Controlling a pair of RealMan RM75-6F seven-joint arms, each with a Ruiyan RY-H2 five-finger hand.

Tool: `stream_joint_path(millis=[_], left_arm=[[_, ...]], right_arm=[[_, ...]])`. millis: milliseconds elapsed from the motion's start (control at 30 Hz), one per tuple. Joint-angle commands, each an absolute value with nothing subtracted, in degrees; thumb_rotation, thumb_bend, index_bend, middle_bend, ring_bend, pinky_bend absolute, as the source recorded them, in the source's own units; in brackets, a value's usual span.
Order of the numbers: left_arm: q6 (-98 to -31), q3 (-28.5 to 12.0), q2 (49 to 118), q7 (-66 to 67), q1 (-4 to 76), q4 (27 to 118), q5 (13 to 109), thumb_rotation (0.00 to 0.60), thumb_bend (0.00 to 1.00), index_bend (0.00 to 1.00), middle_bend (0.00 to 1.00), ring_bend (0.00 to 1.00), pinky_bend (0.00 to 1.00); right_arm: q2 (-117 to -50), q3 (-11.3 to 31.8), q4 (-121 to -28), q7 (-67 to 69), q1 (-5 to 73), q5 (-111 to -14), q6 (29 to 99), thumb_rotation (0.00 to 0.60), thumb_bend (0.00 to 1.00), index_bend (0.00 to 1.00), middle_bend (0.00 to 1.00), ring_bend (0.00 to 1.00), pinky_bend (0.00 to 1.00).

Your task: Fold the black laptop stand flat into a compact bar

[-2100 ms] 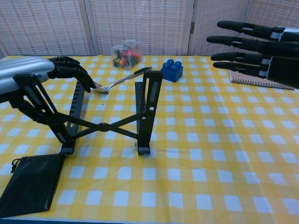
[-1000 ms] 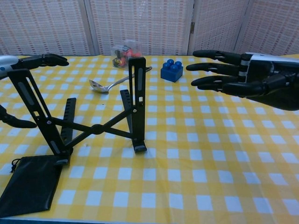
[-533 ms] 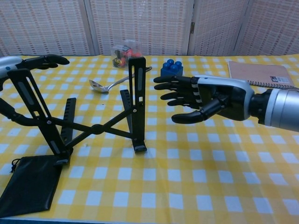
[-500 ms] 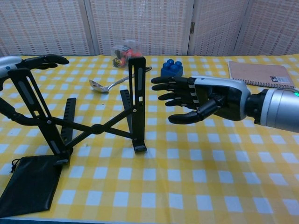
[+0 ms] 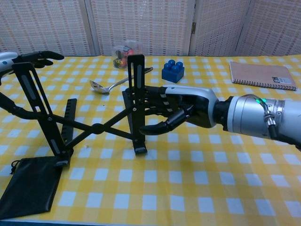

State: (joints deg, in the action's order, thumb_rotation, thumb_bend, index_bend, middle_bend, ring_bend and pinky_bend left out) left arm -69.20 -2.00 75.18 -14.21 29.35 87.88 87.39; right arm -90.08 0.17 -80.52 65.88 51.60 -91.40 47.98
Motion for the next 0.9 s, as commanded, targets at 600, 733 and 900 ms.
stream_joint_path(millis=[600,733,900], left_arm=[[-70.5,-2.1,75.3,-15.7,28.2,85.7,88.6,0.600,0.10,0.00,0.00,0.00,0.00],[-70.4,-2.1,75.2,-15.9,28.2,85.6,88.8,0.600,0.10,0.00,0.00,0.00,0.00],[-70.4,-1.3,74.6,-16.8,28.1,85.7,90.1,0.600,0.10,0.00,0.00,0.00,0.00]], right_arm=[[-85.7,-8.7,-91.0,71.6,49.0,-100.2,55.0,0.600,0.31,0.00,0.00,0.02,0.00],[-85.2,-9.8,-92.5,70.7,48.6,-101.0,56.1,0.600,0.31,0.00,0.00,0.02,0.00],[-84.0,-9.6,-93.4,68.5,48.1,-100.4,57.6,0.600,0.31,0.00,0.00,0.02,0.00]])
